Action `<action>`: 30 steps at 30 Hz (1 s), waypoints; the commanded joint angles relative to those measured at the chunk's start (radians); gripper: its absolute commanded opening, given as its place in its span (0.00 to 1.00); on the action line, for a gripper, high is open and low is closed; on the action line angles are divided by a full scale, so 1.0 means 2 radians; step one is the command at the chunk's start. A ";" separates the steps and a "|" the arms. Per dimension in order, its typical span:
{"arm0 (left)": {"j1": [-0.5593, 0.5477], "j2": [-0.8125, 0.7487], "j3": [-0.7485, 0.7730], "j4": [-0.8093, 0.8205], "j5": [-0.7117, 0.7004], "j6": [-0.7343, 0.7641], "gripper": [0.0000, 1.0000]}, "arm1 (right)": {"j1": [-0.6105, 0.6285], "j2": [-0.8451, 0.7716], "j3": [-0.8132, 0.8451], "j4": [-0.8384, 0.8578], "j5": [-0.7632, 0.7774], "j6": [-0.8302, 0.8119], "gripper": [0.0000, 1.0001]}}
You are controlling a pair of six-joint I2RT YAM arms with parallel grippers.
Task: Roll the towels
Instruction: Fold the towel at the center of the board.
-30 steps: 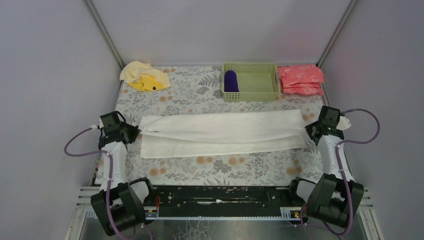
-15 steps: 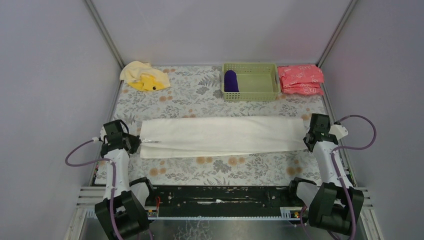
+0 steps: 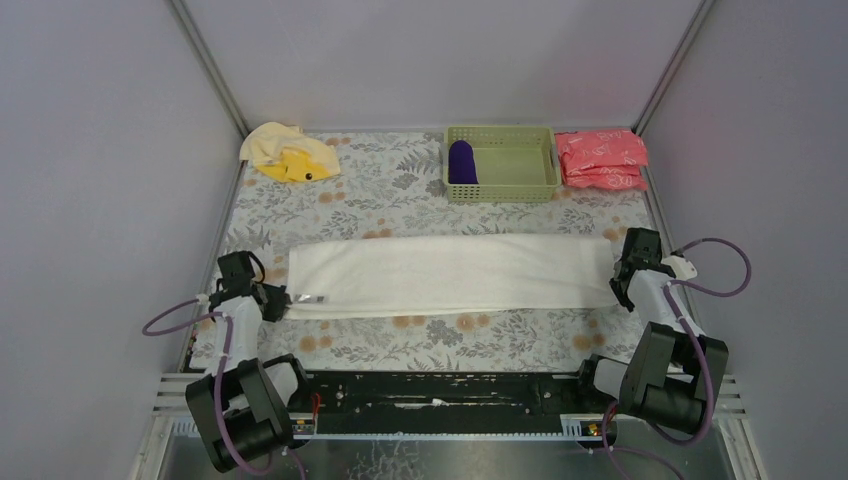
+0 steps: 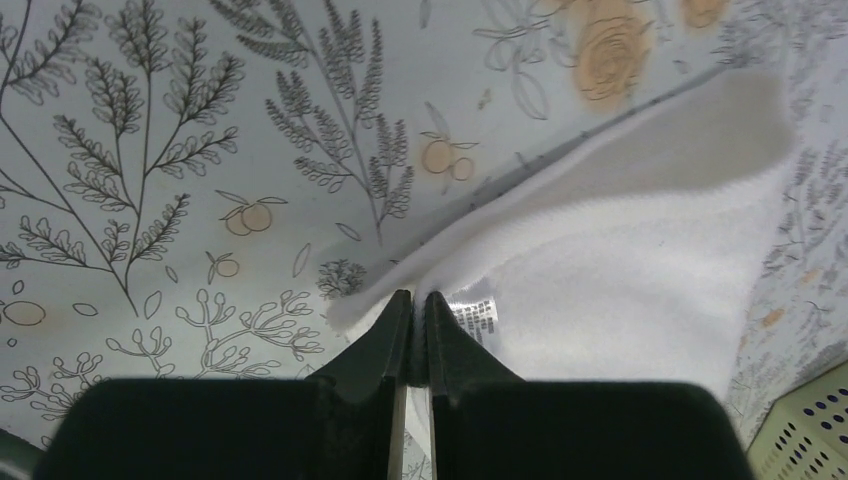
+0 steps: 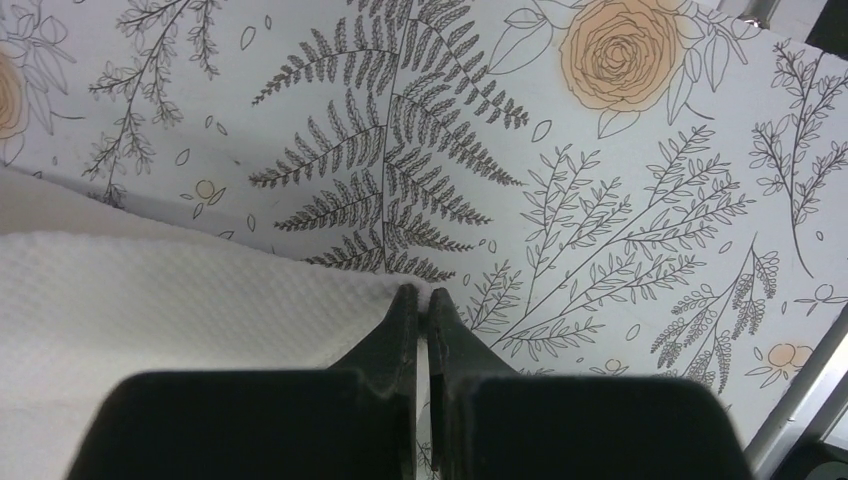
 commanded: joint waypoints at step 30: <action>-0.034 -0.025 0.139 0.029 0.039 0.059 0.85 | -0.006 -0.009 0.113 0.151 -0.323 -0.143 0.99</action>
